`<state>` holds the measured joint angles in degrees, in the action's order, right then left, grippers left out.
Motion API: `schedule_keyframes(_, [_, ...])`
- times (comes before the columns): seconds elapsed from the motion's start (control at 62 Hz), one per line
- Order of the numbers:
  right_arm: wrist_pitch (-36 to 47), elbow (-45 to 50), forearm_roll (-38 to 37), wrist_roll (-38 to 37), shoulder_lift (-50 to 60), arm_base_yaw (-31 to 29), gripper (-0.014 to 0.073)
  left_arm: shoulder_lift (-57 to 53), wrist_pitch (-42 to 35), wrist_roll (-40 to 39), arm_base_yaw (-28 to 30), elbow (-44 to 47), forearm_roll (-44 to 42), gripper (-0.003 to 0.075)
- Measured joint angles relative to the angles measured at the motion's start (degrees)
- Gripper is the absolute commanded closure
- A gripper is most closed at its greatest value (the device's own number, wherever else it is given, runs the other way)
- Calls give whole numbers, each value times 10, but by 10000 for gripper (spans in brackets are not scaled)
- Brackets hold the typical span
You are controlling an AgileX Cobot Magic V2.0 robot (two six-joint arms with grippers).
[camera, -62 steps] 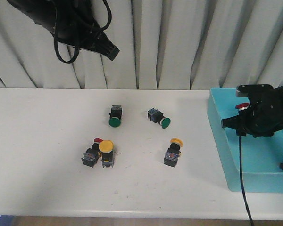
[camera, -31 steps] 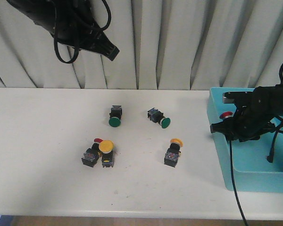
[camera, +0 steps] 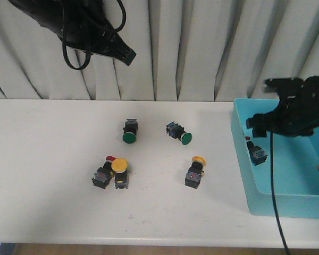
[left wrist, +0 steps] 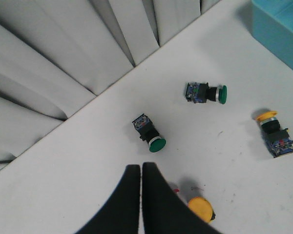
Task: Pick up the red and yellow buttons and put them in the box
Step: 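Carry the red button into the blue box with the right gripper and release, then reach the left gripper down and grasp the yellow-capped button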
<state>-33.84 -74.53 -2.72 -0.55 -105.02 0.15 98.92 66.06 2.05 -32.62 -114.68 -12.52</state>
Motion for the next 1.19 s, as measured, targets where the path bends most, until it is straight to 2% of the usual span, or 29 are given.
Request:
schedule_keyframes(0.178, [-1, 0, -1, 2, 161, 0, 11, 0, -27, 1, 0, 0, 0, 527])
schedule_keyframes(0.436, [-27, 0, -1, 6, 399, 1, 11, 21, -32, 1, 0, 16, -4, 202])
schedule_keyframes(0.549, [-48, 3, 1, 9, 474, 1, 11, 43, -34, -9, 0, 45, 1, 117])
schedule_keyframes(0.71, [-43, 58, 11, 9, 544, 1, 11, 84, -34, -53, 4, 88, 1, 115])
schedule_keyframes(0.936, [53, 200, 41, 21, 581, 5, 11, 154, -39, -86, 14, 123, 1, 145])
schedule_keyframes(1.065, [92, 250, 50, 43, 588, 51, 11, 191, -41, -95, 18, 126, 1, 145])
schedule_keyframes(1.194, [86, 267, 46, 50, 588, 103, 11, 224, -42, -103, 19, 126, 6, 145])
